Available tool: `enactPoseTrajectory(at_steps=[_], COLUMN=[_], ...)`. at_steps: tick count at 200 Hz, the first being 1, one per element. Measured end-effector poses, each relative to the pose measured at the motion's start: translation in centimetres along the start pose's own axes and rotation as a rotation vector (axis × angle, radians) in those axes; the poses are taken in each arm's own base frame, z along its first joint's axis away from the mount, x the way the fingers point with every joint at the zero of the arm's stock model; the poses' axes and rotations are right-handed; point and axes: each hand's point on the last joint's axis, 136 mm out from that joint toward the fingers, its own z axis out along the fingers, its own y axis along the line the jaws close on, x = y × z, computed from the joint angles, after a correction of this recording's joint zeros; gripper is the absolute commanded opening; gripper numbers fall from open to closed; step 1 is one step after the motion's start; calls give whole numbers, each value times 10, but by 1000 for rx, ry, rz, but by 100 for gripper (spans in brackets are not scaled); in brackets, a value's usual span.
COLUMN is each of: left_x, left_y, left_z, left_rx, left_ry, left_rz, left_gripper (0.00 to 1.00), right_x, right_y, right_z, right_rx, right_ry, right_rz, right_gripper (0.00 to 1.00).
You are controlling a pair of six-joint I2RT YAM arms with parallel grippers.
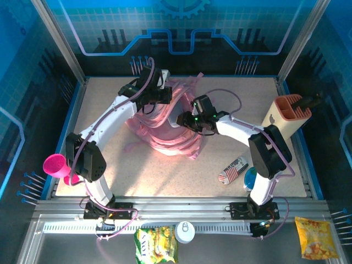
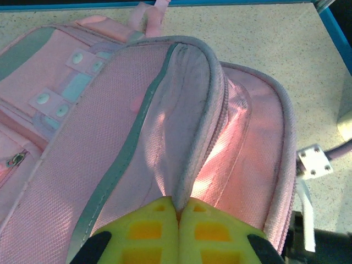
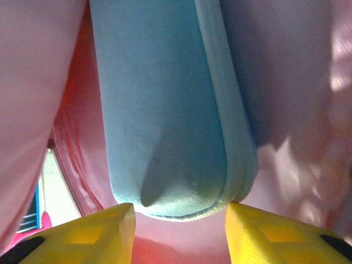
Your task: Pack the student bag
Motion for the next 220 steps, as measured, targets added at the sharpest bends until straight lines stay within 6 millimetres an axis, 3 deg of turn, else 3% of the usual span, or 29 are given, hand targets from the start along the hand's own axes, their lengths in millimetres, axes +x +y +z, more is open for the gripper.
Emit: enactPoseTrajectory(at_steps=[40,70,107,145,177,220], left_x=[1,2,2,-2,-2,-1], left_y=[-5,-8,-9,-7,-7,-10], left_z=[0,0,0,0,0,2], left_rx=[27,45,50,50,51,67], left_ry=[9,15,16,1,0,7], left_rz=[-8,-26,-37,-54,-55,-70], left_gripper=[0,0,0,0,0,0], right_x=[-22,-35,-57,-66,-50,-44], right_y=[10,10,25,34,14,5], right_z=[22,43,62,68,46,-38], right_rx=[-33,-56,-110,-172,-157,-151], right_ry=[-40,-61,-100,-106,-103,-200], right_rz=[0,33,35,30,40,19], right_gripper=[41,31,26,31,43,60])
